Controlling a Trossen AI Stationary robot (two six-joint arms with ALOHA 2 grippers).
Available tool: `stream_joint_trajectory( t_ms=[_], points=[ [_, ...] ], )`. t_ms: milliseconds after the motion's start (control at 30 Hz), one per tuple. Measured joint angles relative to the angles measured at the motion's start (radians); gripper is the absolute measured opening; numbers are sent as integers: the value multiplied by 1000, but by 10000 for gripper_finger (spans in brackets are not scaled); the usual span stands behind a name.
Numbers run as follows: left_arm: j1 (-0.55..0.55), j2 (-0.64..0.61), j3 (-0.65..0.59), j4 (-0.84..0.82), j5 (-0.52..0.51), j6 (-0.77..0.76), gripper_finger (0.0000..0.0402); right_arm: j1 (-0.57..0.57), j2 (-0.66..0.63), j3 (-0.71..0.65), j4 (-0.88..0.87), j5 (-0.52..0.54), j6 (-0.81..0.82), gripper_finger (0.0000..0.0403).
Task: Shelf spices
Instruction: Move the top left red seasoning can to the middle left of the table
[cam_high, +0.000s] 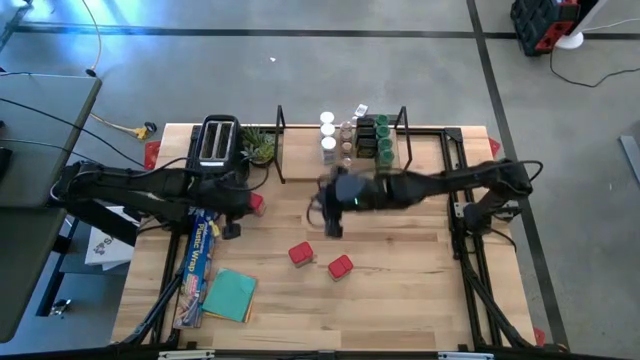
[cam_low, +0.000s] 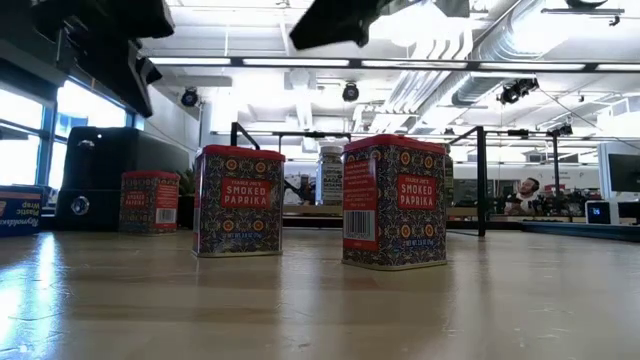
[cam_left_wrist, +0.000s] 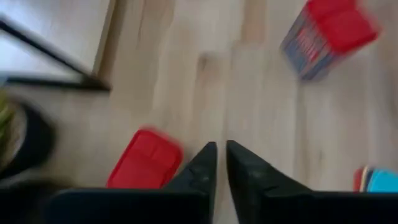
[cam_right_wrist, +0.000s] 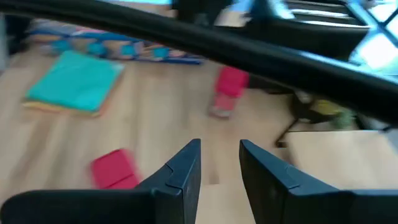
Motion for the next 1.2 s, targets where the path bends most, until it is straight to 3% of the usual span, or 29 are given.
stream_joint_trajectory(
  t_ms=[233,400,500,600,733,867,1200],
  points=[
    [79,187,144,-144,9,194,153,189,0,0,-120,182,105,103],
    [148,365,170,-246,9,321,252,304,0,0,-269,381,260,103],
    [171,468,168,-311,-41,370,290,364,0,-1,-359,487,356,103],
    [175,540,170,-319,-178,383,301,414,0,-1,-420,577,432,103],
    [170,583,172,-281,-231,445,301,458,0,-1,-438,663,473,103],
    [158,580,168,-268,-165,448,299,480,0,-1,-437,708,481,103],
    [92,531,168,-273,-16,274,299,476,0,-1,-436,725,493,103]
  ],
)
